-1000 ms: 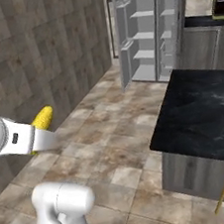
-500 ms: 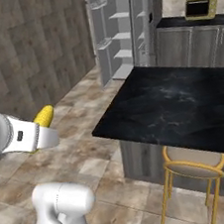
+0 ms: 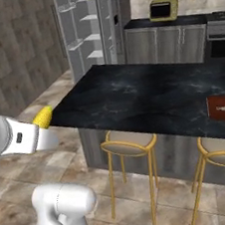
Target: Gather the corn and broccoli from the fridge and place them on a tray on the dining counter. Then gather the steak and fish from the fridge and place them on the other tray.
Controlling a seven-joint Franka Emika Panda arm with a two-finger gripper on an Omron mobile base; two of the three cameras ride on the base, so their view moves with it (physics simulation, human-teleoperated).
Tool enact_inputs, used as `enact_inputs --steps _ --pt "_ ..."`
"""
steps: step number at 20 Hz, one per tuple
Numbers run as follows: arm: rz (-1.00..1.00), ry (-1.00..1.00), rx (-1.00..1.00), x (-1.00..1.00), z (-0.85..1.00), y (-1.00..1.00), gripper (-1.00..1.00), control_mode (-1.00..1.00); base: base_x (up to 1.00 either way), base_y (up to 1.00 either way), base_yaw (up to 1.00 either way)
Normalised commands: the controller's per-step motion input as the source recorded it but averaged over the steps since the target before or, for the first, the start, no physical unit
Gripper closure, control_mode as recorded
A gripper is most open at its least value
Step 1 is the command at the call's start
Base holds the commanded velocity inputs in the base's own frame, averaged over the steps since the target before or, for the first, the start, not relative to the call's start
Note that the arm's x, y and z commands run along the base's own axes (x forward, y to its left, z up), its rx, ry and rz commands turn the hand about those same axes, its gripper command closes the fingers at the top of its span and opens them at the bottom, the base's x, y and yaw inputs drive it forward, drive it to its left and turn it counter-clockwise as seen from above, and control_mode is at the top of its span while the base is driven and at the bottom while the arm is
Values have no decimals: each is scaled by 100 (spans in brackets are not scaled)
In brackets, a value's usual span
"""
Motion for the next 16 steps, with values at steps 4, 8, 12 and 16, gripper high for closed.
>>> enact_inputs --steps 4,8,12,16 --pt "0 0 0 0 0 0 100 100 3 -100 -8" --pt "0 0 0 0 0 0 100 100 0 -100 -2" --pt "0 0 0 0 0 0 100 100 8 -100 0" --pt "0 0 0 0 0 0 100 100 17 -100 0"
